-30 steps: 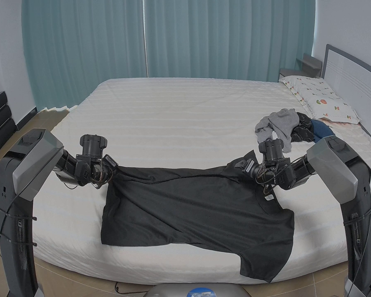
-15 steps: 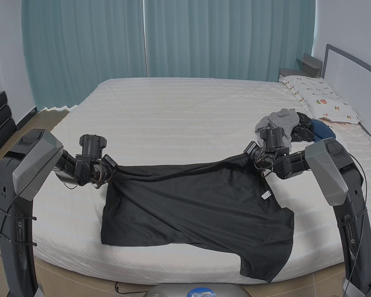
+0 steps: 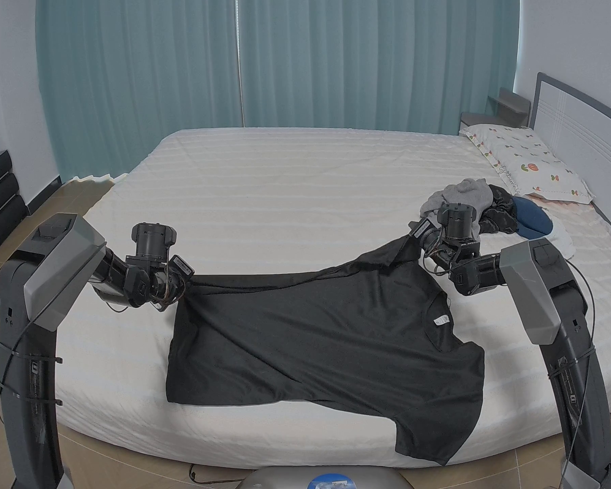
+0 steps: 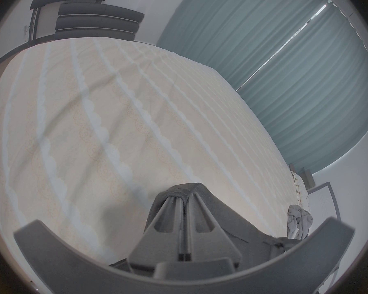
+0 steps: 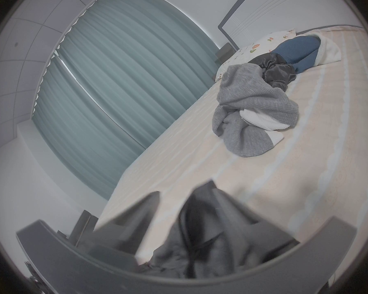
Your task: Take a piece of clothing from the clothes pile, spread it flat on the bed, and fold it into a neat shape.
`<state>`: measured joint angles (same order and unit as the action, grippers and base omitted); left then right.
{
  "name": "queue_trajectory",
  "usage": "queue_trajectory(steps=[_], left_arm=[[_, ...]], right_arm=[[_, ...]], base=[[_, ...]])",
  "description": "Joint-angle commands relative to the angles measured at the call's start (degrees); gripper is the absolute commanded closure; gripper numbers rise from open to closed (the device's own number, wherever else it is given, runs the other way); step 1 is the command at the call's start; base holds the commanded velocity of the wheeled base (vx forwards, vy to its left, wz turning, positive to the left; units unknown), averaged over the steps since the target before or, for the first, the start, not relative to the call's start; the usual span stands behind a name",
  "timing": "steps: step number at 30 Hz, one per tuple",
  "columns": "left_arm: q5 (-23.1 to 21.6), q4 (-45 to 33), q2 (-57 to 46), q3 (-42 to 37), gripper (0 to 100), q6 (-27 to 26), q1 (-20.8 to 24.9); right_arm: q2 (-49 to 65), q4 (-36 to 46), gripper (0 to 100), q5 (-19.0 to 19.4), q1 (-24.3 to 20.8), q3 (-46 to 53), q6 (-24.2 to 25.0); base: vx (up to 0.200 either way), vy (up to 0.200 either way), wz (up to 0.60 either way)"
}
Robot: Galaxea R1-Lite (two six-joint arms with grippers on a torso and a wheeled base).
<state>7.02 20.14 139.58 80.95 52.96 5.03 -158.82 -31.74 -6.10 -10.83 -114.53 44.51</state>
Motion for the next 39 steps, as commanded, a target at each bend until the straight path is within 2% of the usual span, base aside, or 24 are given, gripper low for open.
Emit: queue_trajectory(steps=[1,2,5,9,10,13,19,20,39], left_arm=[[0.01,0.08,0.52,0.09,100,0.04,-0.02],[0.01,0.08,0.52,0.09,100,0.04,-0.02],[0.01,0.08,0.52,0.09,100,0.04,-0.11],[0.01,-0.01,0.52,0.35,100,0.04,-0.11],[0.01,-0.01,0.52,0.35,100,0.04,-0.11],[0.01,-0.28,0.43,0.44,100,0.04,-0.2],[0.01,-0.36,0.52,0.53,100,-0.05,-0.29],[0.01,-0.36,0.6,0.7,100,-0.05,-0.29],[0.01,-0.45,0.52,0.7,100,-0.22,-0.29]], right_arm=[[0.26,0.37,0,0.12,0.89,2.12,-1.09],[0.26,0.37,0,0.12,0.89,2.12,-1.09],[5.45,-0.34,0,3.11,2.74,11.35,-2.58],[8.7,-0.34,0,9.35,4.76,18.82,-5.4],[8.7,-0.34,0,9.35,4.76,18.82,-5.4],[8.35,-0.6,0,11.02,5.11,22.77,-9.44],[6.59,-0.6,0,11.19,5.11,22.86,-9.88],[5.98,-0.69,100,11.28,4.94,22.77,-9.7],[6.42,-6.49,100,9.61,5.29,20.75,-10.23]], base=[[0.0,0.0,0.0],[0.0,0.0,0.0],[0.0,0.0,0.0],[0.0,0.0,0.0],[0.0,0.0,0.0],[0.0,0.0,0.0],[0.0,0.0,0.0],[0.0,0.0,0.0],[0.0,0.0,0.0]])
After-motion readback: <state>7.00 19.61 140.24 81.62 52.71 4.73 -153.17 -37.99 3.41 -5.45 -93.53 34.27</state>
